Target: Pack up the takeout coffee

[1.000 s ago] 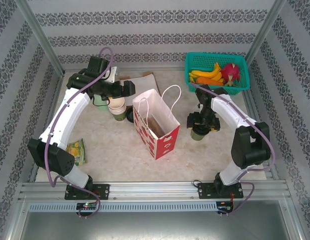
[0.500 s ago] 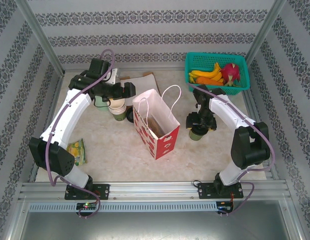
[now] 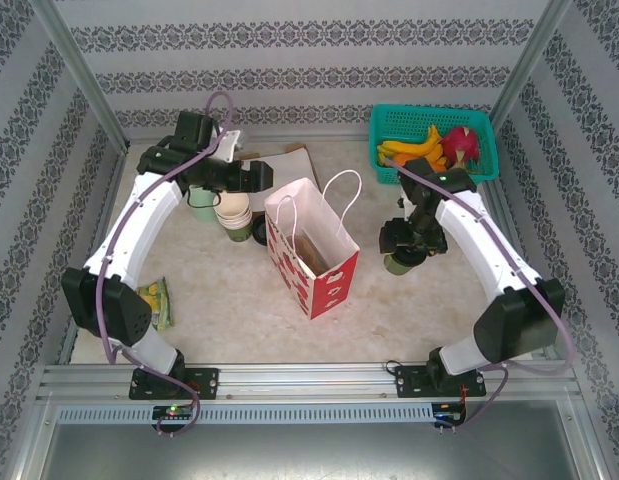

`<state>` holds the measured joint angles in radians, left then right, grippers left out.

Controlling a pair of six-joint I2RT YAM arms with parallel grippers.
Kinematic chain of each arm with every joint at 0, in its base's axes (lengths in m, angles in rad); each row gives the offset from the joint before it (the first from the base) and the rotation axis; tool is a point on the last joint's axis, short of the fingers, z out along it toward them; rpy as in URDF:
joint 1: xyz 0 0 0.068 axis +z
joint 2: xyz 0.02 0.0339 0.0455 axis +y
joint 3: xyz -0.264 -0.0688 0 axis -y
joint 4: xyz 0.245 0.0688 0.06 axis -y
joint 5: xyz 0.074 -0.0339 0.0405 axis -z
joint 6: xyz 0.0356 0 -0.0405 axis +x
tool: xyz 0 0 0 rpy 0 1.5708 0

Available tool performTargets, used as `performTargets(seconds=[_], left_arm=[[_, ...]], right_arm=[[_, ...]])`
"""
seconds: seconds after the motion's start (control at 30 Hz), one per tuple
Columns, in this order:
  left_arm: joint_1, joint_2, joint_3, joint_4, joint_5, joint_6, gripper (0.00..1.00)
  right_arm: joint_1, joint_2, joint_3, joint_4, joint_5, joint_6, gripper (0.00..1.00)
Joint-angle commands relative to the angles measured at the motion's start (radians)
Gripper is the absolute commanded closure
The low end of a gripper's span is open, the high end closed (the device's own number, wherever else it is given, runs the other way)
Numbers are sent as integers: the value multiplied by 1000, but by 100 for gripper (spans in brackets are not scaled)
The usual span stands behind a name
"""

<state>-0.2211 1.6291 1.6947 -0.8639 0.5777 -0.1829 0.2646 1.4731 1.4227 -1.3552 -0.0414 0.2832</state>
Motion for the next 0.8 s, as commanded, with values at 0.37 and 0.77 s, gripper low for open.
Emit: performTargets(seconds=[0.37, 0.77], left_arm=[[-142, 205, 254, -149, 61, 402, 16], [-168, 227, 292, -185, 20, 344, 75]], right_arm=[[68, -99, 207, -404, 5, -11, 29], [180, -125, 423, -458, -34, 87, 29]])
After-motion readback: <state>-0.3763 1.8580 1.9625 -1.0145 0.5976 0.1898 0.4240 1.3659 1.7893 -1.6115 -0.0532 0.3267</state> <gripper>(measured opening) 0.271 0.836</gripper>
